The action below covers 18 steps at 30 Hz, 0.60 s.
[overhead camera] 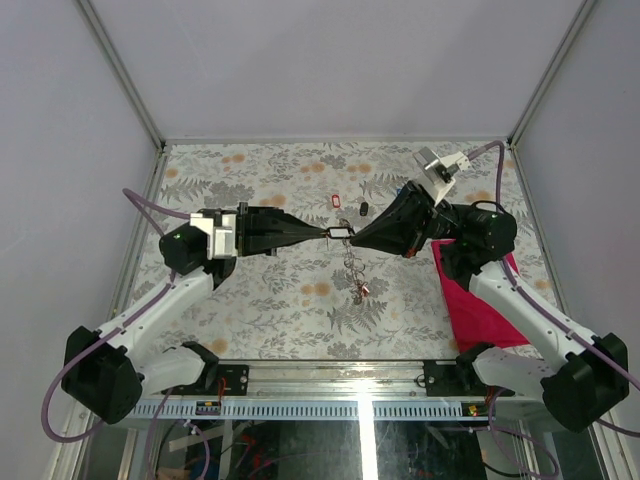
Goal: Put the keys on the keyring
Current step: Insert the key onto the keyring.
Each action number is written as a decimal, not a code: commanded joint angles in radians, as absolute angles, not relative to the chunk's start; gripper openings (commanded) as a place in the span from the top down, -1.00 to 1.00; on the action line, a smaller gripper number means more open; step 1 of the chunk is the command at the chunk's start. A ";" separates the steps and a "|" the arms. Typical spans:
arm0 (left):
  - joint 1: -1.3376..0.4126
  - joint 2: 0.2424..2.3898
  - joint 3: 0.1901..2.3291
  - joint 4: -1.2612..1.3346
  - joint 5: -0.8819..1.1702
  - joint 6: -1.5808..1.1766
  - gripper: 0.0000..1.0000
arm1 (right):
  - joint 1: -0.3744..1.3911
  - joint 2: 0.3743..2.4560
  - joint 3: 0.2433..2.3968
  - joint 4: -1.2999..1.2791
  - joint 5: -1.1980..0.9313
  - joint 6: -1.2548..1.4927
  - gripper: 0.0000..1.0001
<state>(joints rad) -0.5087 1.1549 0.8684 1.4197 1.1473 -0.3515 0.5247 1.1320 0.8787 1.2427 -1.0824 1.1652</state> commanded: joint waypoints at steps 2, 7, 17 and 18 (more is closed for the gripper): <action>-0.489 1.102 0.859 1.343 1.124 -0.244 1.00 | 0.522 1.000 0.931 1.011 -1.059 0.952 1.00; -0.478 1.070 0.860 1.247 1.123 -0.167 1.00 | 0.523 0.932 0.962 0.793 -1.060 0.820 1.00; -0.473 1.052 0.869 1.174 1.155 -0.129 1.00 | 0.522 0.912 1.025 0.637 -1.051 0.723 1.00; -0.474 1.056 0.870 1.177 1.164 -0.135 1.00 | 0.522 0.918 1.030 0.634 -1.052 0.724 1.00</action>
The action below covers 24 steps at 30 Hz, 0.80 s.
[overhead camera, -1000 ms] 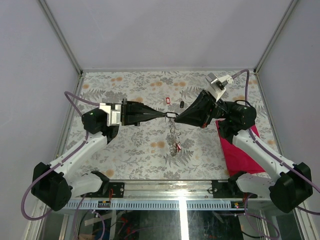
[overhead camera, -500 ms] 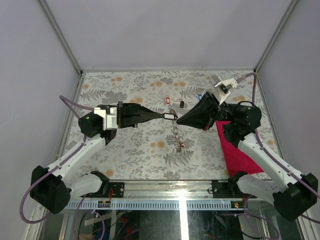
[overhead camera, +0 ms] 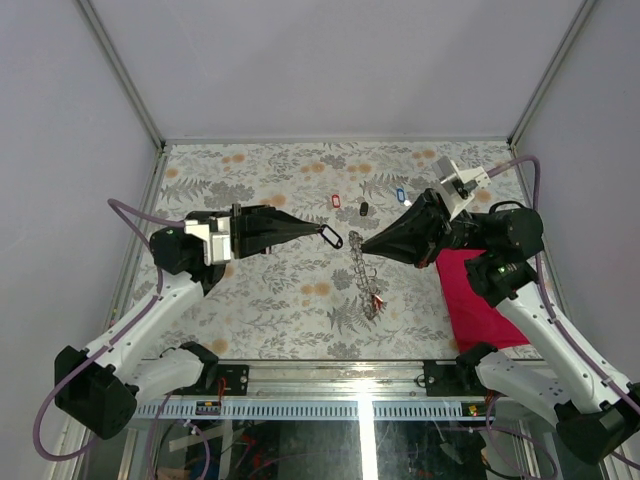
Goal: Put the keys on the keyring
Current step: Insert the key onto the keyring.
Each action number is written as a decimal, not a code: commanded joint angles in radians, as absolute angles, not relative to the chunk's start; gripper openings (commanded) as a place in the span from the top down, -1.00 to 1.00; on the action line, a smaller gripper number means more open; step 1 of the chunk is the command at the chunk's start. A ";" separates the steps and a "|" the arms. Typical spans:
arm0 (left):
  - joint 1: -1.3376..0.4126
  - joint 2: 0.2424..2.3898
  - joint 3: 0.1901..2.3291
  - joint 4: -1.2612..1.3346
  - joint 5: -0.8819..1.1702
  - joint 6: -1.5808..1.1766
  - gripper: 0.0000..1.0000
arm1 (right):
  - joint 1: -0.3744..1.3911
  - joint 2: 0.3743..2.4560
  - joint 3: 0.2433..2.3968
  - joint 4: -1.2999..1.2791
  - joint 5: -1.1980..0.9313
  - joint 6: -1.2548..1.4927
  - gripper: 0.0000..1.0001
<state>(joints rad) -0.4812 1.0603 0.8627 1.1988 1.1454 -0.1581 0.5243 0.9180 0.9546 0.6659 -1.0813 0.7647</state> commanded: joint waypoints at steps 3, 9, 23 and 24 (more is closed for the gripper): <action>-0.475 1.067 0.871 1.196 1.177 -0.158 1.00 | 0.524 0.942 1.043 0.650 -1.055 0.741 1.00; -0.483 1.080 0.879 1.195 1.202 -0.167 1.00 | 0.596 0.994 1.056 0.666 -1.025 0.734 1.00; -0.507 1.073 0.895 1.066 1.225 -0.074 1.00 | 0.646 1.043 1.073 0.644 -0.979 0.718 1.00; -0.510 1.073 0.896 1.061 1.226 -0.069 1.00 | 0.649 1.046 1.073 0.638 -0.979 0.713 1.00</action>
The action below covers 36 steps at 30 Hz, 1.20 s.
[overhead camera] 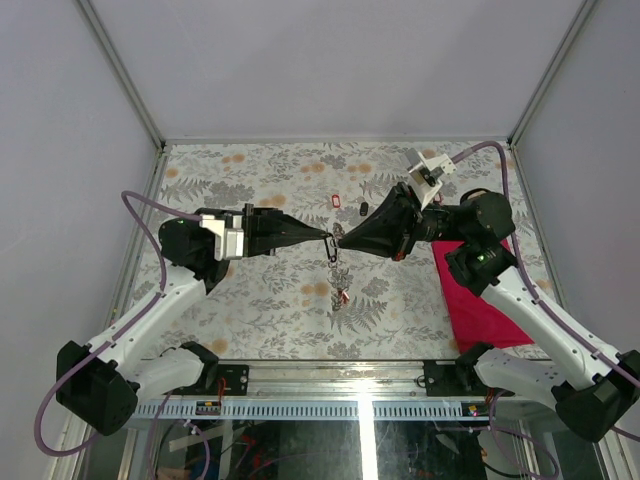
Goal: Put the keys on the keyring
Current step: Insert the key onto the keyring.
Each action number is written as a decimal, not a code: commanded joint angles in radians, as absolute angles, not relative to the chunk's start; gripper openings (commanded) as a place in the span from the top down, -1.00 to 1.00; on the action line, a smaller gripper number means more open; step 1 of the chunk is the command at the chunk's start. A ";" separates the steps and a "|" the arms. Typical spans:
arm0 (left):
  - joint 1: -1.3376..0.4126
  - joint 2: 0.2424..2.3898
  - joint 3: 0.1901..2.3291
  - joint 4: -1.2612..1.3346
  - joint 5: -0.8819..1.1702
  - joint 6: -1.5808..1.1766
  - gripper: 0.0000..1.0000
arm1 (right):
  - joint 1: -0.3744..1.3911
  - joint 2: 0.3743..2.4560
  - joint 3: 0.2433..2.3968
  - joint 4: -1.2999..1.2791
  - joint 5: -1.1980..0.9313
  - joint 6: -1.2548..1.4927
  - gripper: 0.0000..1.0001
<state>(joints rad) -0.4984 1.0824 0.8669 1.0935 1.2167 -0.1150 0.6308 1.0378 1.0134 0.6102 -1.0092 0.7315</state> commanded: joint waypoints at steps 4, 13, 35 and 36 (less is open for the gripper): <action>-0.516 1.071 0.903 1.035 1.228 -0.058 1.00 | 0.658 1.054 1.078 0.592 -0.973 0.682 1.00; -0.528 1.060 0.921 0.962 1.231 -0.018 1.00 | 0.661 1.055 1.083 0.514 -0.958 0.631 1.00; -0.538 1.021 0.944 0.865 1.273 0.045 1.00 | 0.661 1.025 1.090 0.407 -0.893 0.579 1.00; -0.540 1.023 0.946 0.864 1.276 0.047 1.00 | 0.661 1.026 1.091 0.407 -0.893 0.580 1.00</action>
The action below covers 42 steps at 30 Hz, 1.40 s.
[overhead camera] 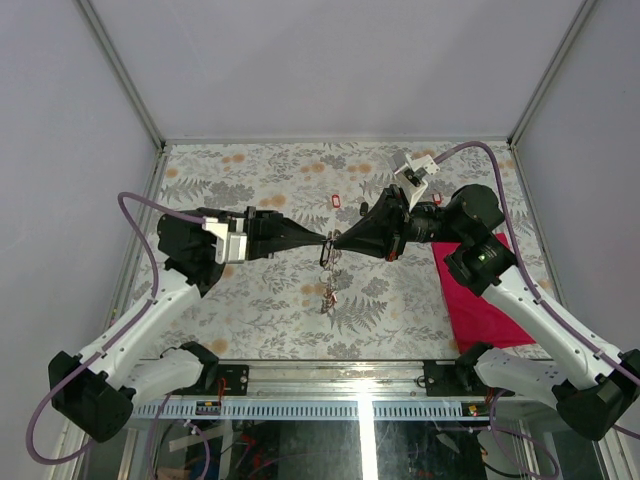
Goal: Put the keys on the keyring
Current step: Insert the key onto the keyring.
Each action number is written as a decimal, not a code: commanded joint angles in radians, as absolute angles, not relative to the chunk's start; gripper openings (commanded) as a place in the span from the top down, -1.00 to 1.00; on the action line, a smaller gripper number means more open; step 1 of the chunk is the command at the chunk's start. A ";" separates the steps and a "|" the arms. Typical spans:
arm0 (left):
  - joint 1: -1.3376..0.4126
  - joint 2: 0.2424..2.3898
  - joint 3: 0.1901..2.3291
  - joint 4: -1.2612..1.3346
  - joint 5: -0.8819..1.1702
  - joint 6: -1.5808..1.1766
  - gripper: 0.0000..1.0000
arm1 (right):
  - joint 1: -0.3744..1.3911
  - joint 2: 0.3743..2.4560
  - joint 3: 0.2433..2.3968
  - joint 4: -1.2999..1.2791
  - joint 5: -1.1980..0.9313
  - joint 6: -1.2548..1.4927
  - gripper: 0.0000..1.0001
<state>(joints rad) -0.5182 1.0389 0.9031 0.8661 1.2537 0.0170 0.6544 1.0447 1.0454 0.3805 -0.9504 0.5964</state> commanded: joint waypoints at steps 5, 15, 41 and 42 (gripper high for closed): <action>-0.547 1.024 0.954 0.847 1.282 0.056 1.00 | 0.661 1.028 1.090 0.410 -0.893 0.581 1.00; -0.557 1.017 0.965 0.781 1.301 0.106 1.00 | 0.661 1.013 1.083 0.400 -0.854 0.586 1.00; -0.565 0.976 0.990 0.542 1.303 0.277 1.00 | 0.660 0.966 1.073 0.355 -0.711 0.595 1.00; -0.565 0.974 0.993 0.530 1.303 0.287 1.00 | 0.660 0.964 1.073 0.355 -0.707 0.596 1.00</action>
<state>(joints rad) -0.5488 1.0023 0.9543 0.5953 1.2644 0.2363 0.6632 0.9962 1.0454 0.3031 -0.8192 0.5987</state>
